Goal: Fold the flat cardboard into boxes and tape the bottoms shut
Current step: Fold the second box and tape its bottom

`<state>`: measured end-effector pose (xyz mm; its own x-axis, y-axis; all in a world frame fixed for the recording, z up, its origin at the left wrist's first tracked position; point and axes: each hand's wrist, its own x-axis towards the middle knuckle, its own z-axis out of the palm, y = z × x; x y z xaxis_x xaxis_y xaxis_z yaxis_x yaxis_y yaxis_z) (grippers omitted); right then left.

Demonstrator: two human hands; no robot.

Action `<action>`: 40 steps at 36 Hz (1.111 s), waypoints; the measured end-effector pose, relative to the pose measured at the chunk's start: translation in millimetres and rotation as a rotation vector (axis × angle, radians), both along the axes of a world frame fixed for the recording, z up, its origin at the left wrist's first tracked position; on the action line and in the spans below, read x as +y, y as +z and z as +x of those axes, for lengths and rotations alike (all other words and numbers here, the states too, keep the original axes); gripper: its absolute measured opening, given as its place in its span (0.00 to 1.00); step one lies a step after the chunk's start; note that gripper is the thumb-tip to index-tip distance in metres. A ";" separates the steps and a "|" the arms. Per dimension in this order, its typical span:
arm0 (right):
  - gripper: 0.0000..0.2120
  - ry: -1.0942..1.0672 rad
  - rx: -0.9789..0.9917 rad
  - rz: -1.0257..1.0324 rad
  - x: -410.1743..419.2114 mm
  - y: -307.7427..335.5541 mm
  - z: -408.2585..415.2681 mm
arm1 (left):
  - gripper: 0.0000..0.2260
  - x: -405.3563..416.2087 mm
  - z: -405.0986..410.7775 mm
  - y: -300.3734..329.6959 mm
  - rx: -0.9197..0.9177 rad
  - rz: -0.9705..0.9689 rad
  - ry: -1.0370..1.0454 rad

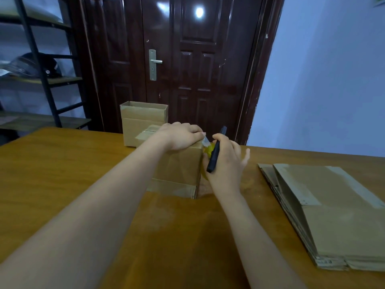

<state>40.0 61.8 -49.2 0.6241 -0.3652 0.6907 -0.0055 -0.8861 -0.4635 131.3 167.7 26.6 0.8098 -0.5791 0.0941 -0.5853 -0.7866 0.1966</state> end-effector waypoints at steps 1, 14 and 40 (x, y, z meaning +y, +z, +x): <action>0.22 -0.007 0.006 -0.002 1.1 1.1 0.3 | 0.21 -0.1 -0.1 -0.4 -0.002 -0.001 -0.001; 0.21 -0.037 -0.074 0.073 14.7 6.1 3.8 | 0.21 -0.5 3.0 -1.7 -0.015 0.015 -0.003; 0.09 -0.021 -0.280 0.296 -15.7 -13.3 17.5 | 0.21 1.2 -0.2 0.9 0.000 0.000 -0.023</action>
<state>57.5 46.2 -62.6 0.4172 -0.5842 0.6962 0.1401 -0.7155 -0.6844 131.1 168.9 27.4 0.7963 -0.5975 0.0943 -0.6032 -0.7729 0.1967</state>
